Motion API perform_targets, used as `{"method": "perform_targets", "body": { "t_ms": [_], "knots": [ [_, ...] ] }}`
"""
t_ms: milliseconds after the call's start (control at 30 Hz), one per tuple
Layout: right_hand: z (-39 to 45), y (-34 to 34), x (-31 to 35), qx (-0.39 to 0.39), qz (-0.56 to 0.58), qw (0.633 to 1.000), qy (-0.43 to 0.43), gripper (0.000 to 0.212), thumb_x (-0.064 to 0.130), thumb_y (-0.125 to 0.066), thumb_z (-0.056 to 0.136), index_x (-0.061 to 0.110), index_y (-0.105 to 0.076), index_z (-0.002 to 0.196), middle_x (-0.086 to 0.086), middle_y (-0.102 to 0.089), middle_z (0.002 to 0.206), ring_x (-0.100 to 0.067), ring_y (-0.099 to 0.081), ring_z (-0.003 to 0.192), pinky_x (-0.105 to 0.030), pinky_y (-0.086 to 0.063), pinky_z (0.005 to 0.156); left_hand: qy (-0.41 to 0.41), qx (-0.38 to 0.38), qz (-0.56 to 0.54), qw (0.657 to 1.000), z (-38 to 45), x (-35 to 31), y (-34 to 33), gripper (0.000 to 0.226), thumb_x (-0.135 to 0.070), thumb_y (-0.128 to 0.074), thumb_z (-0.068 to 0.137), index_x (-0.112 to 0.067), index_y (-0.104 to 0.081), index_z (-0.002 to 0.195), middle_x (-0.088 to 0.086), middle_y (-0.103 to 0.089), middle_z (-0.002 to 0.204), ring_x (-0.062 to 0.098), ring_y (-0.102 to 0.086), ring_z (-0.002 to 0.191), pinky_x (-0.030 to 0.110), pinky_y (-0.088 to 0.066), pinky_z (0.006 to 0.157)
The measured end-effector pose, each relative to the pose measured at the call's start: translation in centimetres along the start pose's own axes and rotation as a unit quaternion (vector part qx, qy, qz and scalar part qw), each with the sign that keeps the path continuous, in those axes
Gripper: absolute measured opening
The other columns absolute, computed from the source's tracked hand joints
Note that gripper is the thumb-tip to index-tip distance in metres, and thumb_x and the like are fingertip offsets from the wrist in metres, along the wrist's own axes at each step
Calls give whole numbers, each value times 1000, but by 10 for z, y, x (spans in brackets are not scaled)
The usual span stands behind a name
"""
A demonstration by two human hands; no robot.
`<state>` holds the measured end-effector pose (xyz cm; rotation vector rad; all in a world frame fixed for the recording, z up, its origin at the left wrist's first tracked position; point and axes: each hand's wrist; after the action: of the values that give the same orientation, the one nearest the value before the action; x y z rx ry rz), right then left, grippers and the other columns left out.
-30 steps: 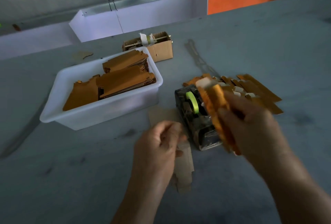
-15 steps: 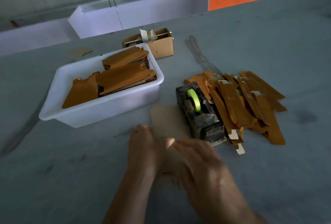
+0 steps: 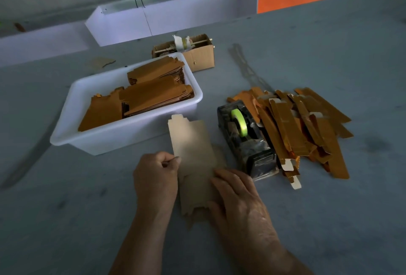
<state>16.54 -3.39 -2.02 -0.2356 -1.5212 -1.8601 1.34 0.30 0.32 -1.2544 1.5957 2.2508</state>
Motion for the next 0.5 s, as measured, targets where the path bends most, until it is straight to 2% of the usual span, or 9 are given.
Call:
{"method": "perform_targets", "body": {
  "t_ms": [67,133,200,233,300,367,400,500],
  "knots": [
    [1,2,-1,-11,21,1000,-6,34,12,-78,70,5,-70,103,-6,-65,115,-26,-60,107,-30,-50,87,-63,-53,14,997,-4,-4,2,11,-13,-69,85,-10,-68,74,4,-61,84,13,-50,68,18,-27,58],
    [2,8,2,-19,77,996,-43,33,17,-65,85,13,-62,117,2,-56,127,-15,-51,115,-16,-39,93,-78,-53,-21,995,-8,-11,8,11,-14,-67,87,-13,-67,76,-1,-61,78,12,-51,67,15,-30,56],
    [3,18,6,-42,148,984,-89,34,30,-55,92,25,-53,126,15,-52,124,1,-48,111,3,-29,87,-12,34,-139,990,-8,-15,17,17,-17,-68,87,-17,-67,70,-5,-64,67,11,-56,64,20,-43,64],
    [4,24,8,-51,191,973,-119,37,38,-52,91,29,-51,127,21,-54,119,8,-50,107,5,-32,83,27,90,-208,973,-8,-17,24,17,-18,-69,86,-16,-69,69,-3,-65,64,13,-58,63,29,-47,70],
    [7,36,12,-60,301,936,-173,50,54,-49,81,34,-48,127,27,-59,112,14,-56,101,3,-40,77,49,181,-282,941,-9,-21,38,12,-20,-72,82,-14,-72,72,3,-67,67,16,-60,68,41,-49,81],
    [10,43,15,-52,372,905,-201,63,62,-49,71,35,-46,128,22,-63,110,10,-60,96,-3,-47,72,27,231,-285,930,-12,-23,47,15,-28,-79,72,-15,-74,74,10,-67,73,19,-61,72,46,-50,86],
    [11,46,16,-52,391,896,-206,64,63,-50,68,36,-46,126,22,-63,109,7,-62,94,-6,-50,69,19,245,-281,928,-14,-24,50,19,-31,-81,67,-15,-74,74,11,-68,75,20,-62,73,46,-50,86],
    [18,51,17,-54,453,861,-223,45,55,-58,64,40,-56,106,25,-67,92,8,-63,83,-10,-50,56,18,274,-277,921,-15,-27,55,20,-32,-77,66,-14,-74,75,16,-70,81,22,-63,75,49,-51,87]
  ]
}}
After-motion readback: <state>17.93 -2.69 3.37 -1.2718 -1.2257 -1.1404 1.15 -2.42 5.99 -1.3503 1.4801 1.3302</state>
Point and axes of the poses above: each hand's wrist, its own z-axis towards the middle knuckle, its own y-axis out of the back of the hand, x = y × z
